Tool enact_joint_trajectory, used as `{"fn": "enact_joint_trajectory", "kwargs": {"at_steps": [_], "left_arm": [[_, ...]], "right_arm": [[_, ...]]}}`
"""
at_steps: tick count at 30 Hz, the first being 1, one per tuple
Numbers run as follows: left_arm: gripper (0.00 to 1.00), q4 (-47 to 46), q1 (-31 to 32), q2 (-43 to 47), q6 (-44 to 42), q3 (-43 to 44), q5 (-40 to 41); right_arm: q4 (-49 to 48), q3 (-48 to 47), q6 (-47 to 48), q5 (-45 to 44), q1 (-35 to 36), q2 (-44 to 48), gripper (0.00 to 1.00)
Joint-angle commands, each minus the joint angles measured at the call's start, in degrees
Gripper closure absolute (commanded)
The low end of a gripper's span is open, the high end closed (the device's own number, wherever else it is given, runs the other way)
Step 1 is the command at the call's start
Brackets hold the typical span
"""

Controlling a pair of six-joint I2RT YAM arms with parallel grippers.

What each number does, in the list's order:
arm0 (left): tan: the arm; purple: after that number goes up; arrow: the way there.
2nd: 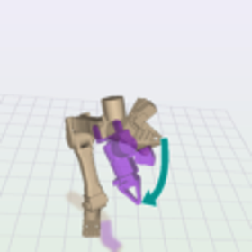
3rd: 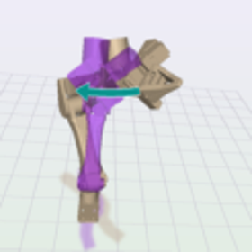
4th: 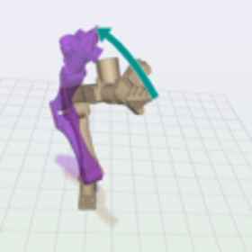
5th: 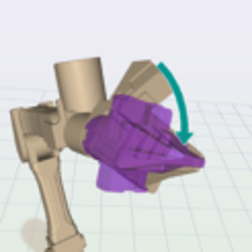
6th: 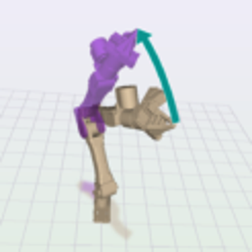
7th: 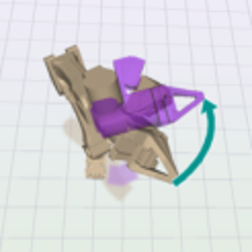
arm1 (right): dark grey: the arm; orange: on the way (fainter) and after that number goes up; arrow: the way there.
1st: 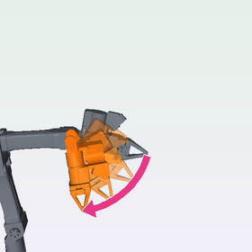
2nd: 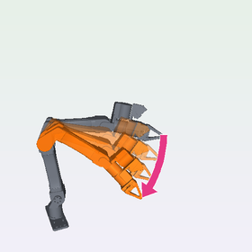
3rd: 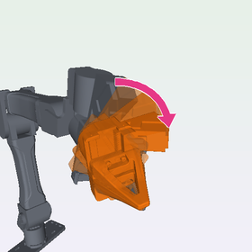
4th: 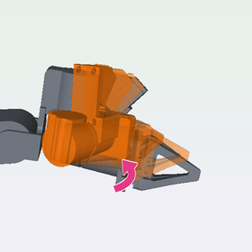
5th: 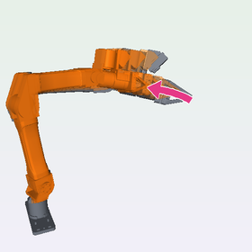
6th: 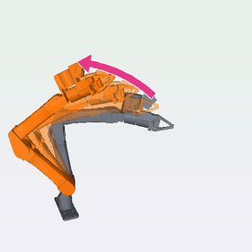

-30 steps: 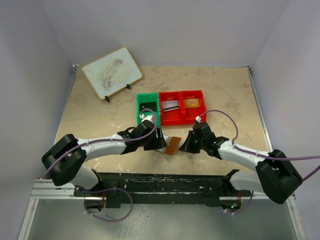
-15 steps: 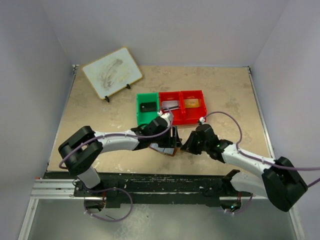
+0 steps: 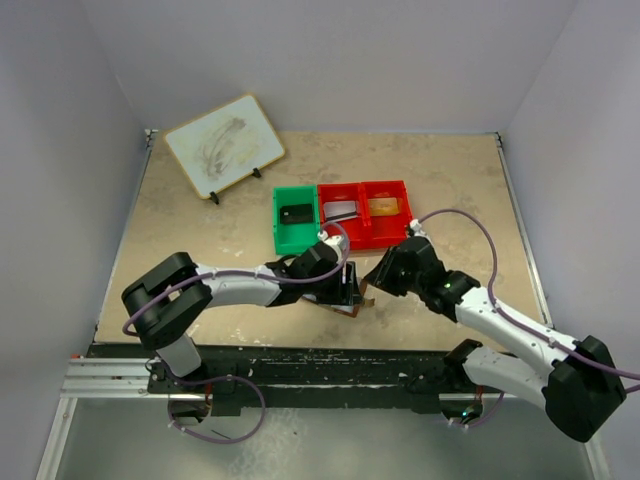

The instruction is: Take the credit cards out of the card holder

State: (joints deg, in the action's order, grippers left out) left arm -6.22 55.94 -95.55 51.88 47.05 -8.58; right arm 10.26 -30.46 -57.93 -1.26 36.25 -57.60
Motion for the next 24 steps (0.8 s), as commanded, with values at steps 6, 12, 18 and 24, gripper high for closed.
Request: {"fn": "enact_joint_trajectory", "kwargs": {"at_steps": [6,12,18,24], "left_arm": [[0.48,0.66,1.27,1.65,-1.04,-1.20,2.64],[0.51,0.80,1.33,2.42,-1.04,-1.78,2.74],[0.50,3.88,1.33,8.38,-1.28,-3.04,6.47],[0.43,11.96,1.16,15.84,-1.43,-1.70,19.08]], "right_arm": [[-13.44,-3.37,2.82,6.55,-0.21,-8.13,0.87],[-15.39,-7.80,6.97,11.93,-0.24,-19.66,0.94],[-13.56,-3.92,5.65,9.06,-0.24,-24.91,0.98],[-17.32,0.79,7.01,8.68,-0.22,-24.93,0.98]]}}
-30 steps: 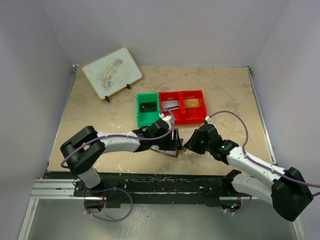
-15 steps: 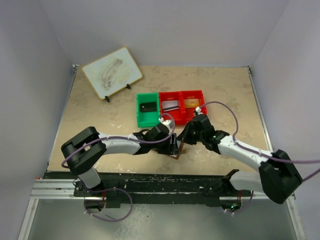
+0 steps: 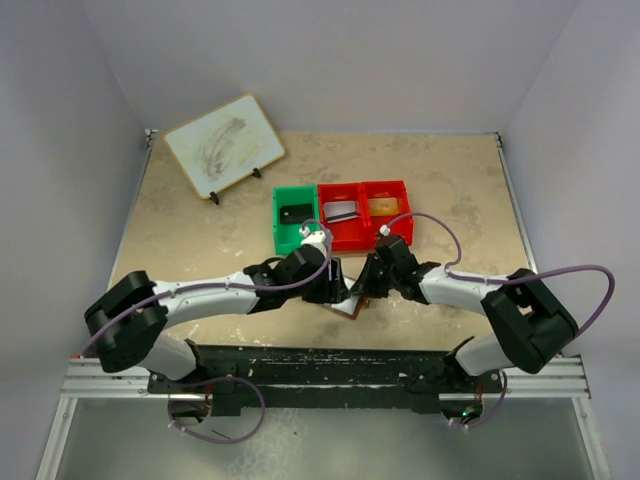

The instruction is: Take the credit cards out of the card holder

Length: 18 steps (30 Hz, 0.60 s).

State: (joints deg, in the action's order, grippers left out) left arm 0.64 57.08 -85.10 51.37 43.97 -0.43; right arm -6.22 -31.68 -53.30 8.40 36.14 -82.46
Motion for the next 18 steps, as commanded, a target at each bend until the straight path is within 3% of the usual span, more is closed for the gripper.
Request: {"fn": "enact_joint_trajectory", "kwargs": {"at_steps": [1,9,18], "left_arm": [[0.42,7.26,-0.41,5.86,-0.83,1.76,13.79],[0.40,13.80,-2.83,-1.18,-1.87,6.43,14.23],[0.41,13.98,-2.77,0.25,-1.98,5.93,15.16]], "right_arm": [[-0.96,2.05,2.61,-1.09,-0.11,-0.26,0.97],[-0.13,1.60,4.07,-0.78,-0.12,-1.04,0.97],[0.28,1.92,4.13,-0.23,-0.11,-0.95,0.96]]}}
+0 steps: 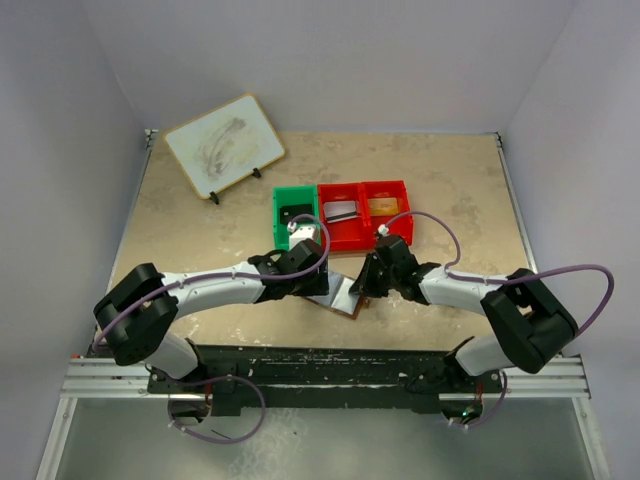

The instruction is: Take the credit cards out of the card holder

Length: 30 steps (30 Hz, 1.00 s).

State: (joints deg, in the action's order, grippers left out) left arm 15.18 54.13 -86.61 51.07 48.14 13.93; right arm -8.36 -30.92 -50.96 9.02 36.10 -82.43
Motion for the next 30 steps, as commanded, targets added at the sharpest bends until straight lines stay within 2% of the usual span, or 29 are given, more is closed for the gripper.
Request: {"fn": "enact_joint_trajectory", "kwargs": {"at_steps": [1,21,30], "left_arm": [[0.41,-1.10,0.14,1.67,-1.73,1.67,-0.03],[0.51,-3.38,0.18,-1.12,-0.47,1.39,-5.84],[0.49,-0.91,0.17,1.00,-0.44,1.84,-1.36]], "right_arm": [[2.36,1.27,1.75,-0.84,-0.12,-0.97,0.96],[2.07,1.12,1.48,-0.49,-0.08,-1.48,0.96],[1.67,1.72,1.47,-0.49,-0.06,-1.25,0.96]]}}
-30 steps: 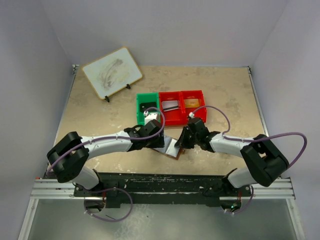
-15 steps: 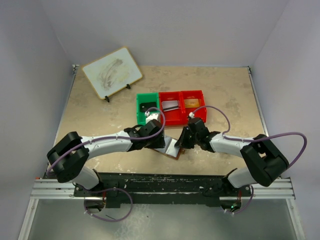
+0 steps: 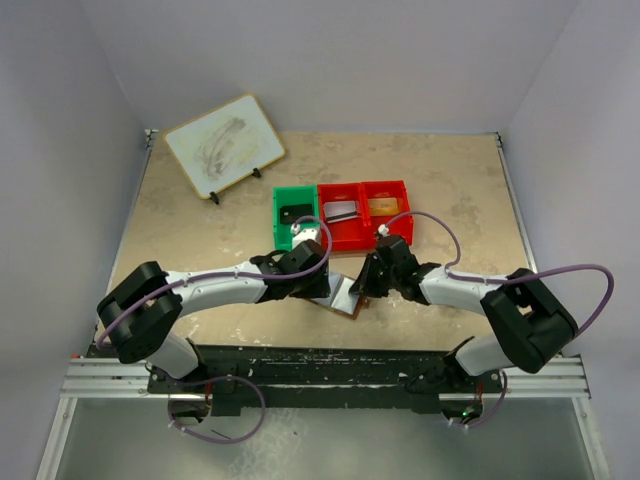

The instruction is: Take the credit cards out of the card holder

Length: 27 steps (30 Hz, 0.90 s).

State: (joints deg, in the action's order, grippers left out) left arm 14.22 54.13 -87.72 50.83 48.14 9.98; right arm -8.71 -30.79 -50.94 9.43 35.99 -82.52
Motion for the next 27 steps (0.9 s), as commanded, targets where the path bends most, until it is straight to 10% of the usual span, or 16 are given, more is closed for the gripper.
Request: {"fn": "enact_joint_trajectory", "kwargs": {"at_steps": [1,27], "left_arm": [[0.48,0.09,0.18,2.06,-0.21,1.80,2.85],[0.50,-3.68,0.14,-1.97,1.19,1.12,-3.11]], "right_arm": [[2.03,1.79,1.42,-0.86,0.05,-1.08,0.96],[1.58,2.22,0.93,-1.04,0.03,-0.62,0.96]]}}
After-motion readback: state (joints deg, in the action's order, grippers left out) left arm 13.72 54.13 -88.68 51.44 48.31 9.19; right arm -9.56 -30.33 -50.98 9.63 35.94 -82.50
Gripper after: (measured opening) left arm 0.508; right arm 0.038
